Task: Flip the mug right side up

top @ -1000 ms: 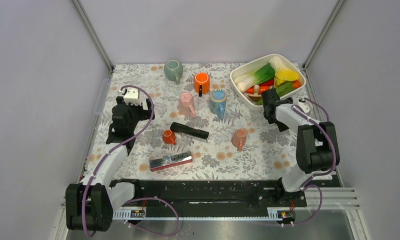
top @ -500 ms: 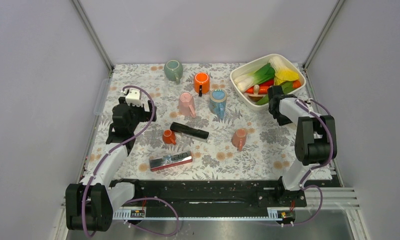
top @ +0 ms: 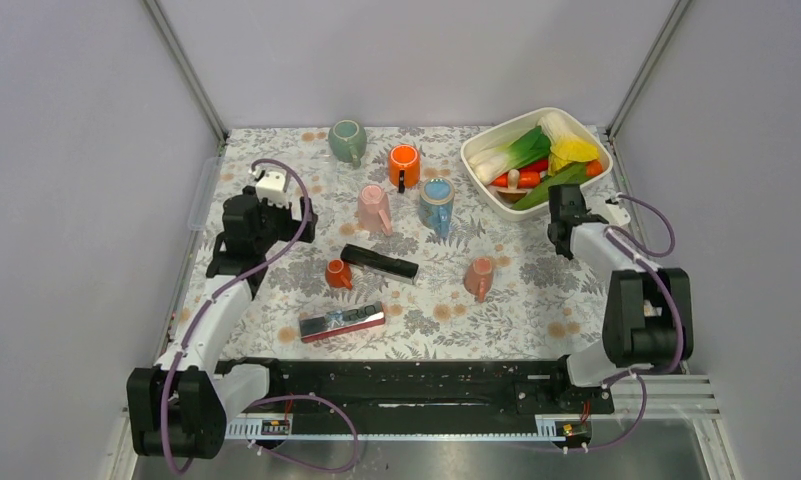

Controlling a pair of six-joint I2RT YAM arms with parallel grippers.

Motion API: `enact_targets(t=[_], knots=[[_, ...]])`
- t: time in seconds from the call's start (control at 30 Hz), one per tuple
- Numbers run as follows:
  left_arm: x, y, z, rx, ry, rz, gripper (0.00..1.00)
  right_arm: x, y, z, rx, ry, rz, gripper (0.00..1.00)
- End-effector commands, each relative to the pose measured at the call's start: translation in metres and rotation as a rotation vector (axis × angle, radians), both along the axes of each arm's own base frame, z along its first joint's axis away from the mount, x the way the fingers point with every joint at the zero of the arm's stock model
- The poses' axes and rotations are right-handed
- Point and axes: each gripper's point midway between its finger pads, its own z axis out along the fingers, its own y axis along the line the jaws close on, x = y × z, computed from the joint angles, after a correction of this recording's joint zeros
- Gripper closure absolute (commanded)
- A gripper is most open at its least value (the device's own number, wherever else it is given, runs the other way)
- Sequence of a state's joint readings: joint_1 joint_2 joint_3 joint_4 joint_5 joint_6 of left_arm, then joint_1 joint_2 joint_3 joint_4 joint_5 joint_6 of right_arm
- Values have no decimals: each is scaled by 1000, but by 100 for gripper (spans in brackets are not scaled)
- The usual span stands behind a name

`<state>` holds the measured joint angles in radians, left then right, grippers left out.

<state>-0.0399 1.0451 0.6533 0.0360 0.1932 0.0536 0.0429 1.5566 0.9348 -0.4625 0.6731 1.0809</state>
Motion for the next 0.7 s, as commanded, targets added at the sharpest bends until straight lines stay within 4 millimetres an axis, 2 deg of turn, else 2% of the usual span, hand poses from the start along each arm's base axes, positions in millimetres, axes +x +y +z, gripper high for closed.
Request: enact_targets(t=[0.0,0.17,0.4,0.67], knots=[[-3,-18,15,-19,52,-124,2,37,23,79,-62,-271,336,100],[-13,-42,17,-86,136,-249,11,24,53,97,-6,-342,537,100],[-18,-72,33,-152,141,-342,12,9,95,121,72,-432,784,100],[-29,-141,73,-372,225,-535,11,-27,141,169,90,-575,1102,100]])
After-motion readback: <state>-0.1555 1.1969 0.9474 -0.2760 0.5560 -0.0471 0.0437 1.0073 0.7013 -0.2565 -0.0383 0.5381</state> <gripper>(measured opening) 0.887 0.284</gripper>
